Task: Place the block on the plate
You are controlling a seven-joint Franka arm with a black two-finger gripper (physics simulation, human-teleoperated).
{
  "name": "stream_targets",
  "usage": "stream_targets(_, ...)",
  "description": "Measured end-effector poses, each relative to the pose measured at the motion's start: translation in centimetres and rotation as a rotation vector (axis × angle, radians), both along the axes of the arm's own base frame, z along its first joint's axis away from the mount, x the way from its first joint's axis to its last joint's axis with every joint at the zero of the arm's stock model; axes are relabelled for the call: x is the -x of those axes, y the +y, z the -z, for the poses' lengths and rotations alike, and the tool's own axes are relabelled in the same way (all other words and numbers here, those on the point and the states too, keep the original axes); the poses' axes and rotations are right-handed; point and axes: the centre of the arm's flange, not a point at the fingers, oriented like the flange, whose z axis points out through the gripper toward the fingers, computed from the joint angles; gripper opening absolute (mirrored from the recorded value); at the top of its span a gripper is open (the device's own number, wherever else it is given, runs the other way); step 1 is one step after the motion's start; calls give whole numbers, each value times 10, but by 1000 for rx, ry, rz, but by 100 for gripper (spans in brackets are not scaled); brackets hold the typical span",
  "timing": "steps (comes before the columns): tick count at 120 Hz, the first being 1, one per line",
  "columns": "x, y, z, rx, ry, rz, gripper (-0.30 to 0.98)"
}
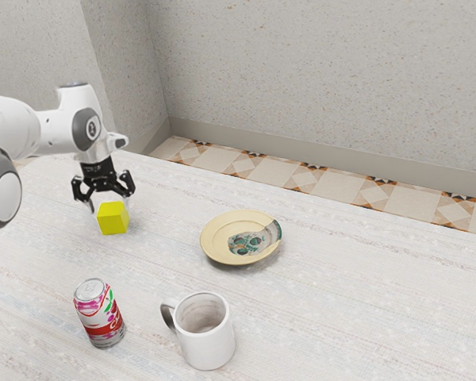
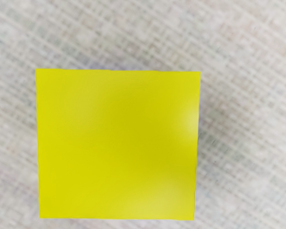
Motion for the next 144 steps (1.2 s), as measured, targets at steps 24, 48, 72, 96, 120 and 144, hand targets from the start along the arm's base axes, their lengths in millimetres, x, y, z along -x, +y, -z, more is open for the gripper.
stream_targets(24,-5,4,15,12,6,-15,69)
stream_targets(48,-8,10,23,13,8,-30,69)
stream_targets(72,-9,18,30,22,7,-43,68)
stream_targets(96,-14,22,41,20,4,-42,58)
stream_targets(120,-15,23,45,23,-2,-40,48)
stream_targets(144,-16,23,44,19,-8,-36,42)
